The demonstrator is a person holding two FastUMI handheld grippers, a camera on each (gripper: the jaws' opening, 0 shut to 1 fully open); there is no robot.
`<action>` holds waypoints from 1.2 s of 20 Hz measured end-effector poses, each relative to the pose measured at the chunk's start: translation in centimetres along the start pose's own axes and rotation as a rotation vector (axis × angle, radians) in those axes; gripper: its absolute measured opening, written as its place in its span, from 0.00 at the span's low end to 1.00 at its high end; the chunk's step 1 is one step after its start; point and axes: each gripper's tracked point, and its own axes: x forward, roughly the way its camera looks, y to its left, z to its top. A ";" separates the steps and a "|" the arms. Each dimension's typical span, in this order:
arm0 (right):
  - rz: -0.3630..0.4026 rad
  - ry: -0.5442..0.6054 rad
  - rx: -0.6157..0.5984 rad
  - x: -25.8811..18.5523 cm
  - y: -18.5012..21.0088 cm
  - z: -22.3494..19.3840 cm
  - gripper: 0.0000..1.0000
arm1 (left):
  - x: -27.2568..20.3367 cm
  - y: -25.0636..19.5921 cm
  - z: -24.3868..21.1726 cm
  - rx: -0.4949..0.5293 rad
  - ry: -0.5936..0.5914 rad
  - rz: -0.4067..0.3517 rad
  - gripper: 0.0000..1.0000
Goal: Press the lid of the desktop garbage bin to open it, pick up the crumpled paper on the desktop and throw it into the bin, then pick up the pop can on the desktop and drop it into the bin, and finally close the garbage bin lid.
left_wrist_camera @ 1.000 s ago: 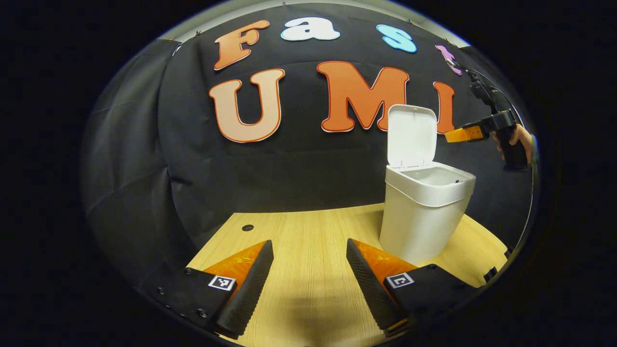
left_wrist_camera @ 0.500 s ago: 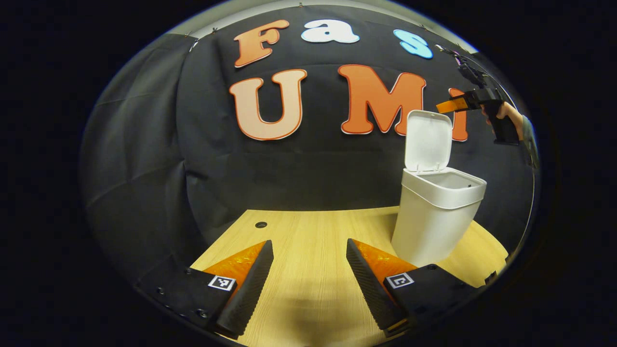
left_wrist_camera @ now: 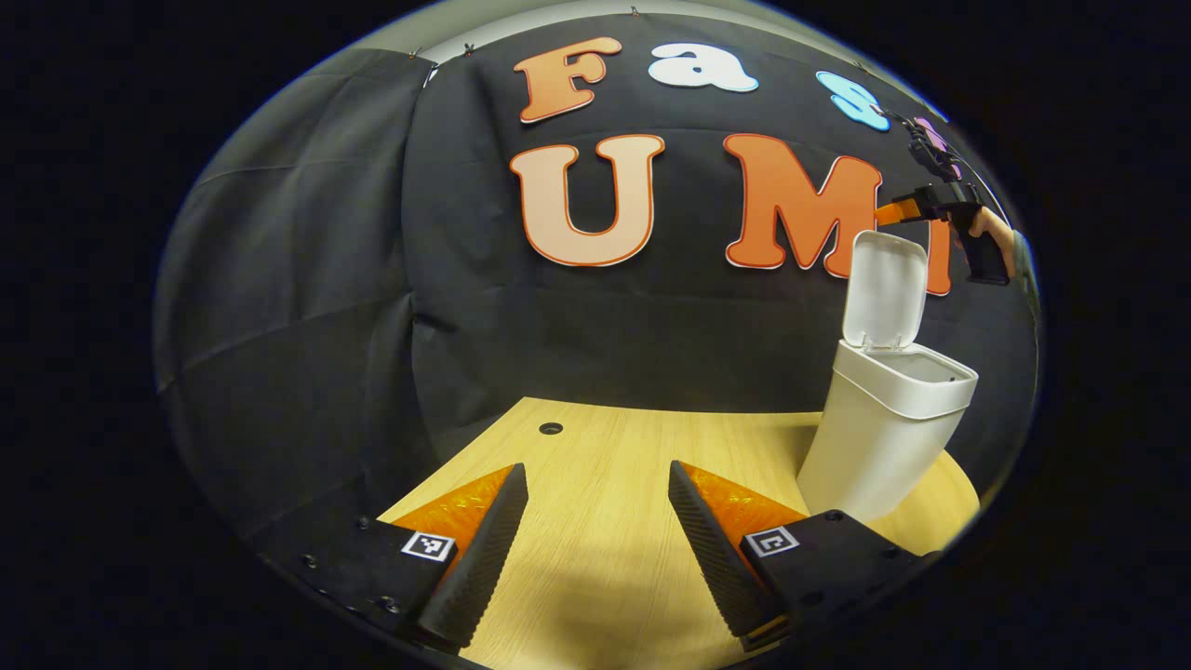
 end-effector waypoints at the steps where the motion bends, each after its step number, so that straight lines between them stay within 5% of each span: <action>1: 0.003 0.017 0.008 0.5 0.1 -0.5 0.84 | 0.1 0.2 -0.2 -0.001 0.005 0.006 0.94; 13: 0.056 0.118 0.115 -3.6 0.6 -3.0 0.84 | 1.1 -1.2 0.4 0.039 0.019 -0.069 0.97; 24: 0.015 0.300 0.102 -9.1 2.3 -10.1 0.85 | 1.4 -2.3 0.2 0.123 0.052 -0.166 0.97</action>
